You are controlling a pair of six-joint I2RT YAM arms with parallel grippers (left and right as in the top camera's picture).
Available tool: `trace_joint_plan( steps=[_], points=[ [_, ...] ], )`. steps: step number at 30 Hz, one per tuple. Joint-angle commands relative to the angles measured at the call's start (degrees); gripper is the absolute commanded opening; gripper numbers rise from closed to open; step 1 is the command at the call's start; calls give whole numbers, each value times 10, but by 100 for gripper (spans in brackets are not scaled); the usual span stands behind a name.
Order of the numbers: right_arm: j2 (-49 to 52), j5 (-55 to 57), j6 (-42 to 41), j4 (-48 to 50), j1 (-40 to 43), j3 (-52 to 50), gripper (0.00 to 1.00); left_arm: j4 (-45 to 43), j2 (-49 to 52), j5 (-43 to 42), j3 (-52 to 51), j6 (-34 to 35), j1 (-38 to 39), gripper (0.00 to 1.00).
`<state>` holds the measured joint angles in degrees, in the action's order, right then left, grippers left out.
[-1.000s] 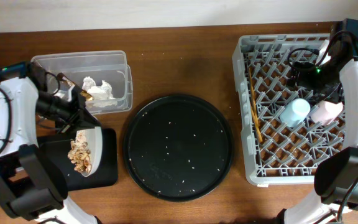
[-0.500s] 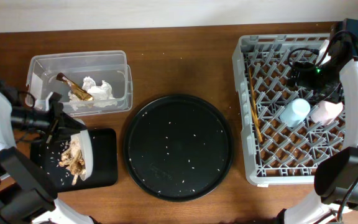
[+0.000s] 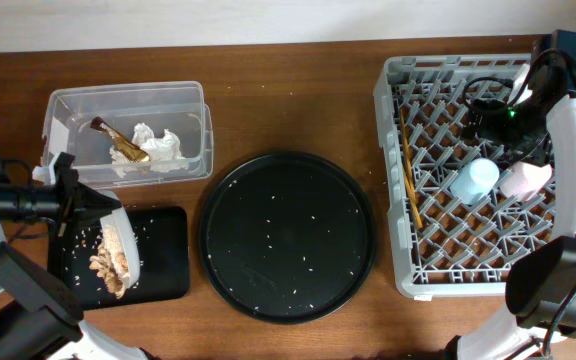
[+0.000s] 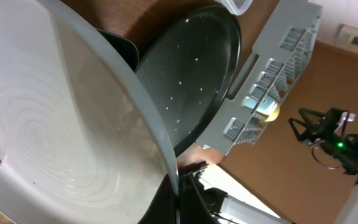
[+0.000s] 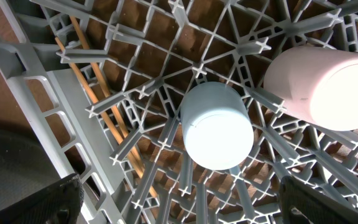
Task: Sort waste into correct bins and load items into the dishwasher rack
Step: 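Tilt the plate with the left gripper to dump scraps onto the tray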
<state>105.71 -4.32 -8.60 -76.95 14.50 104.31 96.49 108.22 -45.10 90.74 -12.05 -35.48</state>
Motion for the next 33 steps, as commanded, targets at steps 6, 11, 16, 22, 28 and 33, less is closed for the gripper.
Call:
trace_joint_plan(
  steps=[6,11,16,22,28,33],
  points=[
    [2,3,0,-2,2,-3,98,3,-22,-43,-20,-13,-21,1],
    [2,3,0,-2,2,-3,98,3,-24,-79,-22,-14,-21,1],
    [2,3,0,-2,2,-3,98,3,-24,-105,-22,-13,-21,1],
    [2,3,0,-2,2,-3,98,3,-24,-148,-22,-13,-25,1],
    [2,3,0,-2,2,-3,98,3,-24,-175,-22,-9,-66,1],
    [2,3,0,-2,2,-3,98,3,-24,-200,-22,-9,-111,1]
  ],
)
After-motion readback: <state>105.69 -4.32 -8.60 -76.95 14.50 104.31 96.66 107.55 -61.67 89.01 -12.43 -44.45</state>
